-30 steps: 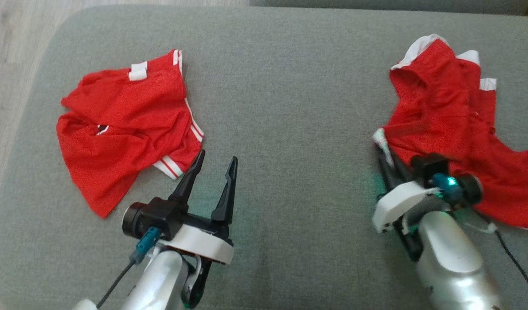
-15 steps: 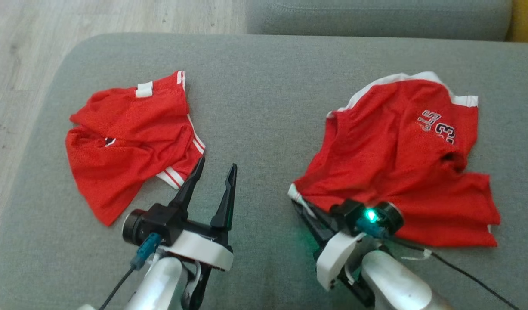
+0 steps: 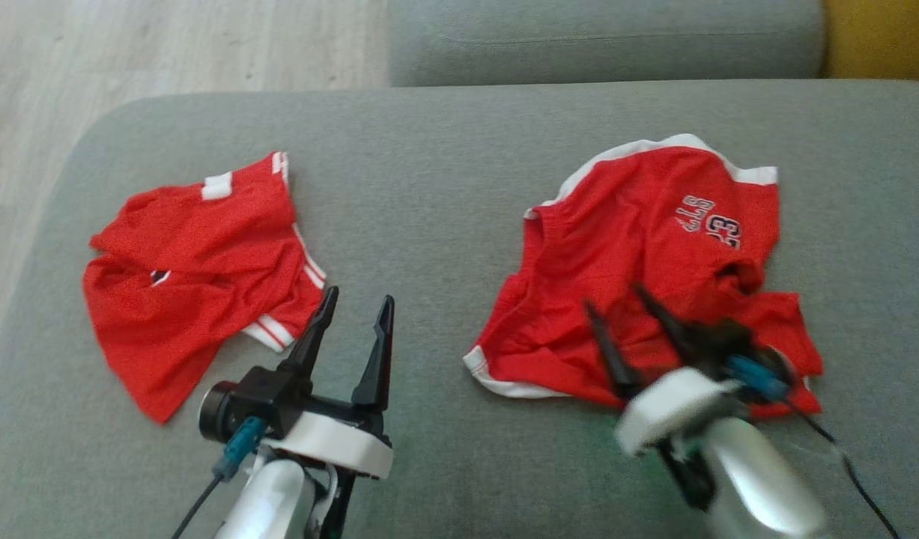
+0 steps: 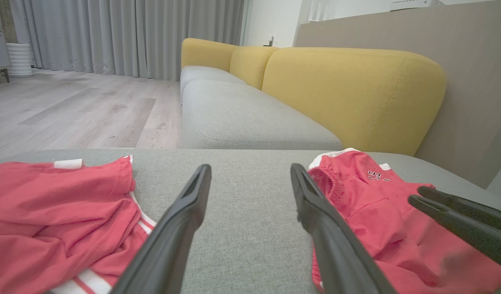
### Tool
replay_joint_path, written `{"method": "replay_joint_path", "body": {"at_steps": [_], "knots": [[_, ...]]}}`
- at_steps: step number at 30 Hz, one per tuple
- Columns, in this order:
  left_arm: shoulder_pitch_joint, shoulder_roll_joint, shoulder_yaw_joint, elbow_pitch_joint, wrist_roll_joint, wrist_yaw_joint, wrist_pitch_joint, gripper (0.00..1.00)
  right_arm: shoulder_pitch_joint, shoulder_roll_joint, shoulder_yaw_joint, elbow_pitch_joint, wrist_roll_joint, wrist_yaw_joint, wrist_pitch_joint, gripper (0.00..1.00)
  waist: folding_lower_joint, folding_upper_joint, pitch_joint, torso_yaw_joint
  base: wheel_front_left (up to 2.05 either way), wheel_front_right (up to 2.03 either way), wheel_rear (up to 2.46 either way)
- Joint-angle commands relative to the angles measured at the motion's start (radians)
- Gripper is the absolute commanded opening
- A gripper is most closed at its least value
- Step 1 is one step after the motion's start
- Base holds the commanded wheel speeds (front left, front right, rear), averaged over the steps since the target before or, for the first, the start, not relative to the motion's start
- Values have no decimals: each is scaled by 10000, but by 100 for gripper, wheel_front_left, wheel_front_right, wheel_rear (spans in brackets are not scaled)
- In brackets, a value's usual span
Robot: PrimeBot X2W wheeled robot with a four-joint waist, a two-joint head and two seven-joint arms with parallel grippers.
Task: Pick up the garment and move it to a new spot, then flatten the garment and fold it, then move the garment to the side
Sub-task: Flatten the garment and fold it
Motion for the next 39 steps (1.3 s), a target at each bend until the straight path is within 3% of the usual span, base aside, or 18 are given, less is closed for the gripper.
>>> {"method": "replay_joint_path", "body": {"at_steps": [1, 4, 8, 16, 24, 31, 32, 33, 39], "knots": [[-109, 18, 427, -341, 98, 45, -95, 100, 385, -13, -479, -383, -189, -7, -141, 100, 1, 0, -91, -275, 0, 0, 0], [-50, 15, 434, -386, 126, 15, -95, 100, 1305, 38, -2504, -609, -558, -7, -83, 100, 1, 0, -49, -571, 0, 0, 0], [-53, 13, 402, -427, 138, 12, -95, 100, 1627, 74, -3471, -718, -761, -7, 34, 100, 1, 0, 51, -709, 0, 0, 0], [-299, 9, 320, -425, 206, -63, -95, 100, 834, 86, -4014, -711, -402, -7, 498, 100, 1, 0, 567, -619, 0, 0, 0], [-507, 7, 255, -325, 243, -141, -95, 100, -451, 88, -5256, 367, -871, -7, 1272, 100, 1, 0, 993, -210, 0, 0, 0], [-561, 5, 316, -318, 263, -168, -95, 100, -898, 88, -5331, 1082, -946, -7, 1197, 100, 1, 0, 1079, -87, 0, 0, 0], [-566, 5, 329, -319, 267, -171, -95, 100, -947, 88, -5311, 1180, -935, -7, 1172, 67, 1, 0, 1085, -87, 0, 0, 0], [-569, 5, 343, -318, 273, -172, -95, 100, -997, 88, -5281, 1276, -925, -7, 1139, 0, 1, 0, 1085, -92, 0, 0, 0], [-488, 5, 436, -259, 312, -157, -95, 100, -1154, 89, -4800, 1538, -783, -7, 713, 0, 1, 0, 880, -244, 0, 0, 0]]}}
